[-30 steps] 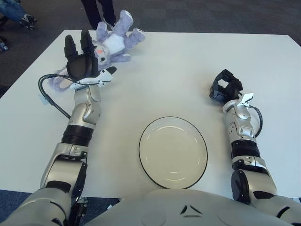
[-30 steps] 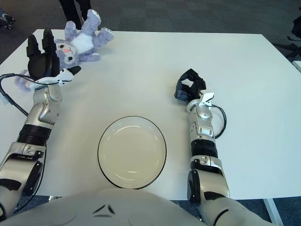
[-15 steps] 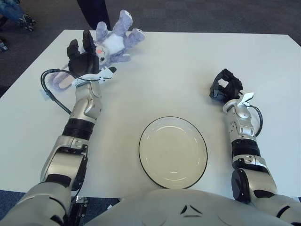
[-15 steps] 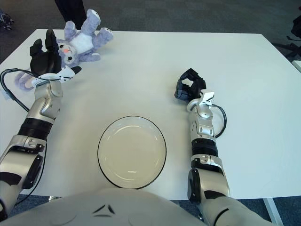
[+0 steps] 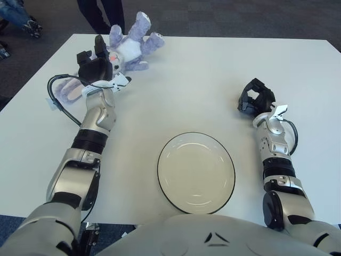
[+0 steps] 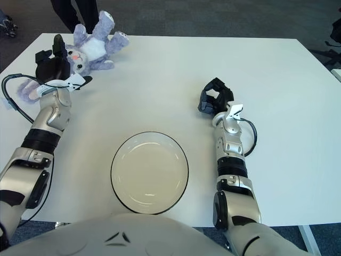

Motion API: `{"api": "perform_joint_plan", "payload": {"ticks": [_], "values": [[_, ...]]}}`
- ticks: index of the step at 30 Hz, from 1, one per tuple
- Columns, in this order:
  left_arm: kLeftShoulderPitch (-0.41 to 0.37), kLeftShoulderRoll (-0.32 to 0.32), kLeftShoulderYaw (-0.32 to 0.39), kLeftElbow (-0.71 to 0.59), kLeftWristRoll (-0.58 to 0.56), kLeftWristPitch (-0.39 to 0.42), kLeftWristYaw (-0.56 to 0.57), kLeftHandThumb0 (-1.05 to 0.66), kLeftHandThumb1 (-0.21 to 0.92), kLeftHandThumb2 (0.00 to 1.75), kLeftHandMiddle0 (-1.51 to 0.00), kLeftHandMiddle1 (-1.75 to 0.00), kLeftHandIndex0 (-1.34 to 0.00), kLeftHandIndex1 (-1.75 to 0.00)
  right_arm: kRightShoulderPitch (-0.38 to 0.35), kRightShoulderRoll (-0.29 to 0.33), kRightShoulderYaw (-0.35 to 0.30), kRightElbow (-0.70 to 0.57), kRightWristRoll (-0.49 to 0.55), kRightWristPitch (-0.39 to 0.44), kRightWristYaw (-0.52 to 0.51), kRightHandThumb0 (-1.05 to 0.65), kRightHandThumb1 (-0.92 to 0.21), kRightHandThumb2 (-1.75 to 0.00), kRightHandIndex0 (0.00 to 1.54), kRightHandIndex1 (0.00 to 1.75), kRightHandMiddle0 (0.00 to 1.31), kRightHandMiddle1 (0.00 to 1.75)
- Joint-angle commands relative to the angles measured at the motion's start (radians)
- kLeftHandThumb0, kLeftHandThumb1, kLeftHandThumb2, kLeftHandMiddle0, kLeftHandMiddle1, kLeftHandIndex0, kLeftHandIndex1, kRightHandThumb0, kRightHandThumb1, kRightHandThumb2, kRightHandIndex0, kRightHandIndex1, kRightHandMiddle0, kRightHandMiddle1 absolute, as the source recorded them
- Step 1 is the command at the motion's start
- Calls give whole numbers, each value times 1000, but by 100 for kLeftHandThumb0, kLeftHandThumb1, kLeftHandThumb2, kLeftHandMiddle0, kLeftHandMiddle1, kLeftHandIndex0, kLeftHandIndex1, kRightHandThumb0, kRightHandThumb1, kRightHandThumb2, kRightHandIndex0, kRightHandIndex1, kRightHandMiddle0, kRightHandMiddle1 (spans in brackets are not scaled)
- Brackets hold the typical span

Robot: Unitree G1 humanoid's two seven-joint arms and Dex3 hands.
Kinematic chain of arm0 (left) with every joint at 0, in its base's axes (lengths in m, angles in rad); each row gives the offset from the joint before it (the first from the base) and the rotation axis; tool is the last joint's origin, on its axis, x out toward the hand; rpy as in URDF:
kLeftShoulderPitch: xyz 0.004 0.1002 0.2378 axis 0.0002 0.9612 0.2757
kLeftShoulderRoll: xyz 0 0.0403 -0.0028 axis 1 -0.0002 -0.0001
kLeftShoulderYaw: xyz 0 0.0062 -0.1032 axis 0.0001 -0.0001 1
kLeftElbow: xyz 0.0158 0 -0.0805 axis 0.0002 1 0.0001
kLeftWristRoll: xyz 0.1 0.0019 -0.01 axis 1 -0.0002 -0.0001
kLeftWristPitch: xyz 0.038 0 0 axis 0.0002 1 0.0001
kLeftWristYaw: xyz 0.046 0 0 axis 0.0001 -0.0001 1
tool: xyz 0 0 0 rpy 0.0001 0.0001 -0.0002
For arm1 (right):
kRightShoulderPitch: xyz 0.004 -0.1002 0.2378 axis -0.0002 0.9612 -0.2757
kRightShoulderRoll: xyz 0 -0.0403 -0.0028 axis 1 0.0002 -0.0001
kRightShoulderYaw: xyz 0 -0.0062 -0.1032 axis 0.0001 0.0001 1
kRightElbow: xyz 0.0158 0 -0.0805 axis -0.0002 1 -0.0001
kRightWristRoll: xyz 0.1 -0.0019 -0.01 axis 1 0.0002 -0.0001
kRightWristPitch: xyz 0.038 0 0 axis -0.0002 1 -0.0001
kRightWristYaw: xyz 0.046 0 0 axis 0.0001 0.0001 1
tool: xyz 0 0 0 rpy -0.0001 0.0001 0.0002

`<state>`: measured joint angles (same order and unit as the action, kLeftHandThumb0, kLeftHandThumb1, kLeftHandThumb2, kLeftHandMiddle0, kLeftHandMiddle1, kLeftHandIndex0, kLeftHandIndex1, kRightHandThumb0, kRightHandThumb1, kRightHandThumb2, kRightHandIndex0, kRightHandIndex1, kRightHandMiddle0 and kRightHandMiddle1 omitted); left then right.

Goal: Put the doll into the plate.

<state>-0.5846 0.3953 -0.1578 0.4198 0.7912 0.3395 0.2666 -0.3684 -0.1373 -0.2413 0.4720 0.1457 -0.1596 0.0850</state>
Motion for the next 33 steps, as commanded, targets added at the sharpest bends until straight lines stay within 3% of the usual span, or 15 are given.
{"api": "perform_joint_plan", "payload": {"ticks": [1, 14, 33], "values": [[-32, 21, -13, 12, -2, 14, -21, -75, 48, 68, 0, -87, 0, 0, 2, -7, -2, 12, 9, 17, -1, -51, -24, -141, 128, 175, 68, 175], [-80, 40, -59, 74, 19, 32, -26, -74, 46, 71, 0, -95, 0, 0, 2, -7, -4, 12, 15, 18, 6, -51, -24, -140, 129, 175, 67, 175], [-158, 27, -98, 231, 4, 31, 27, -69, 39, 79, 0, -63, 0, 0, 6, -12, 7, 5, 4, 27, 6, -51, -25, -140, 130, 175, 67, 175]]}}
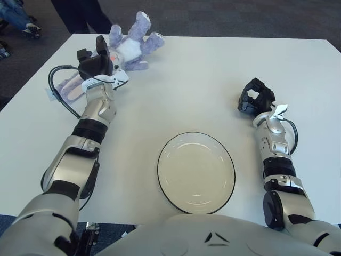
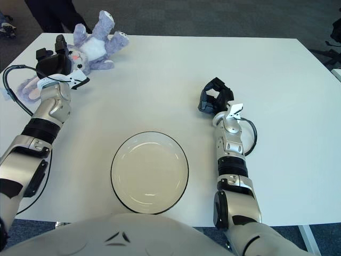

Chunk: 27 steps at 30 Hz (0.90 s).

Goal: Put the doll into the plate.

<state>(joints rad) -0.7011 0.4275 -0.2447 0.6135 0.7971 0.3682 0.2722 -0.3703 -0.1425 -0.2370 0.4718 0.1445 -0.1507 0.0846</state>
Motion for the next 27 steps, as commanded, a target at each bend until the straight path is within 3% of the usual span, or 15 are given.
{"api": "perform_joint_plan", "payload": {"ticks": [1, 11, 17, 27], "values": [[-44, -7, -12, 44, -3, 4, 24, -70, 39, 79, 0, -62, 0, 0, 8, -7, 4, 6, 6, 18, 8, -51, -24, -141, 130, 175, 68, 175], [-102, -26, -34, 171, -8, 13, 54, -73, 42, 77, 0, -59, 0, 0, 8, -9, 2, 10, 12, 20, 24, -51, -24, -141, 131, 175, 68, 175], [-176, -39, -59, 331, -15, -13, 90, -74, 45, 74, 0, -58, 0, 0, 7, -5, -1, 6, 17, 32, 24, -51, -25, -140, 131, 175, 67, 175], [-220, -50, -90, 426, -25, -20, 119, -76, 48, 71, 0, -49, 0, 0, 11, -4, 0, -1, 15, 43, 23, -50, -28, -137, 129, 175, 65, 175]]}}
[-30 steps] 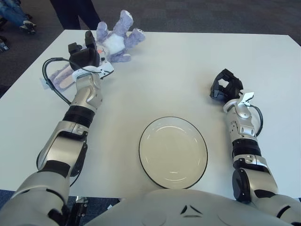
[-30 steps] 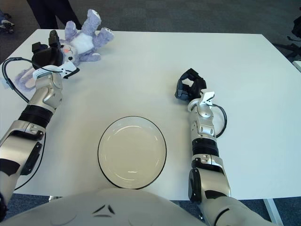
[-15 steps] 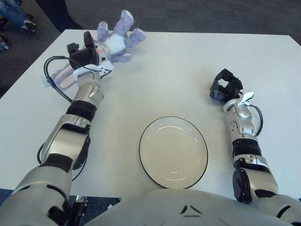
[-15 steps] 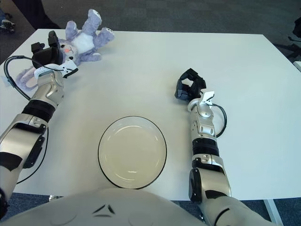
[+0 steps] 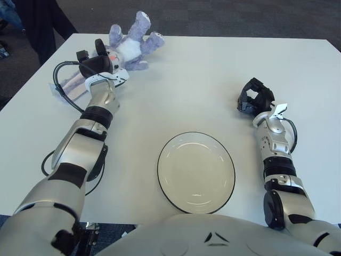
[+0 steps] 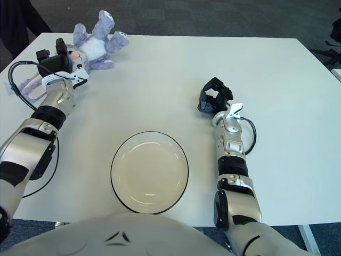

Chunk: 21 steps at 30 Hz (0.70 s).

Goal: Put the doll into the plate.

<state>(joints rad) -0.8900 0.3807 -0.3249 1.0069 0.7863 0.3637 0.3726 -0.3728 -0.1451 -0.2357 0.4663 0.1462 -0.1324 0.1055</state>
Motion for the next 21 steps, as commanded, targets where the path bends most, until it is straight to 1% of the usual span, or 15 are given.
{"api": "perform_joint_plan", "payload": {"ticks": [1, 12, 21], "values": [[-34, -3, -12, 41, -16, -20, 21, -77, 48, 71, 0, -50, 0, 0, 14, -1, -1, 4, 14, 24, 3, -50, -28, -136, 129, 175, 65, 175], [-56, 0, -28, 139, -48, -98, 53, -81, 53, 68, 0, -57, 0, 0, 16, 4, -4, 1, 21, 27, 9, -49, -29, -135, 128, 175, 64, 175], [-74, -2, -44, 178, -62, -116, 50, -80, 57, 65, 0, -53, 0, 0, 20, 7, -3, -14, 21, 45, 3, -50, -28, -136, 128, 175, 65, 175]]}}
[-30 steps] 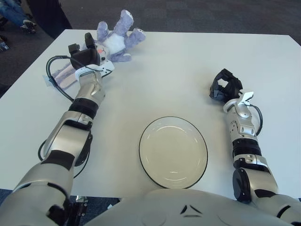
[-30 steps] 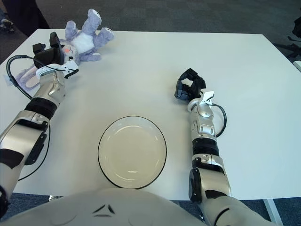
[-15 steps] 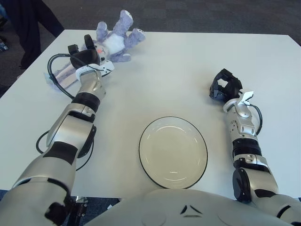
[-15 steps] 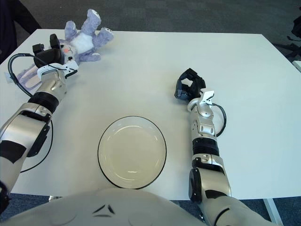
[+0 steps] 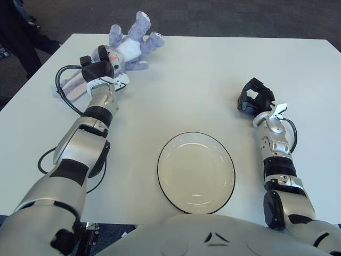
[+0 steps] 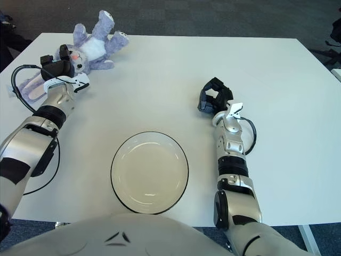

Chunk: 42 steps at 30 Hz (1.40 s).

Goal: Put the doll into the plate.

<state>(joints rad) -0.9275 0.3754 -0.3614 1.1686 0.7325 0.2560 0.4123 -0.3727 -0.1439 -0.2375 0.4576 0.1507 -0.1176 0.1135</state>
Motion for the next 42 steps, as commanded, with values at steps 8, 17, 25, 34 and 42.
{"api": "perform_joint_plan", "payload": {"ticks": [8, 17, 25, 34, 42], "values": [[-54, -3, -16, 59, -27, -20, 5, -76, 57, 65, 0, -58, 0, 0, 25, 11, 2, -33, 10, 66, -26, -50, -27, -138, 127, 175, 65, 175], [-65, -13, -11, 95, -58, -63, 15, -67, 50, 73, 0, -80, 0, -10, 35, 8, 13, -48, 5, 62, -17, -50, -26, -138, 127, 175, 66, 175], [-78, -16, -17, 115, -71, -89, 3, -63, 48, 77, 0, -101, 0, -21, 43, 7, 22, -60, -4, 63, -22, -50, -27, -137, 127, 175, 65, 175], [-81, -10, -12, 127, -94, -157, -56, -60, 43, 82, -1, -114, 0, -39, 50, 7, 30, -77, -9, 74, -37, -49, -28, -136, 127, 175, 65, 175], [-76, 0, -20, 131, -102, -200, -76, -60, 41, 86, 0, -130, 0, -63, 52, 3, 36, -78, -15, 73, -40, -49, -28, -136, 127, 175, 65, 175]]}}
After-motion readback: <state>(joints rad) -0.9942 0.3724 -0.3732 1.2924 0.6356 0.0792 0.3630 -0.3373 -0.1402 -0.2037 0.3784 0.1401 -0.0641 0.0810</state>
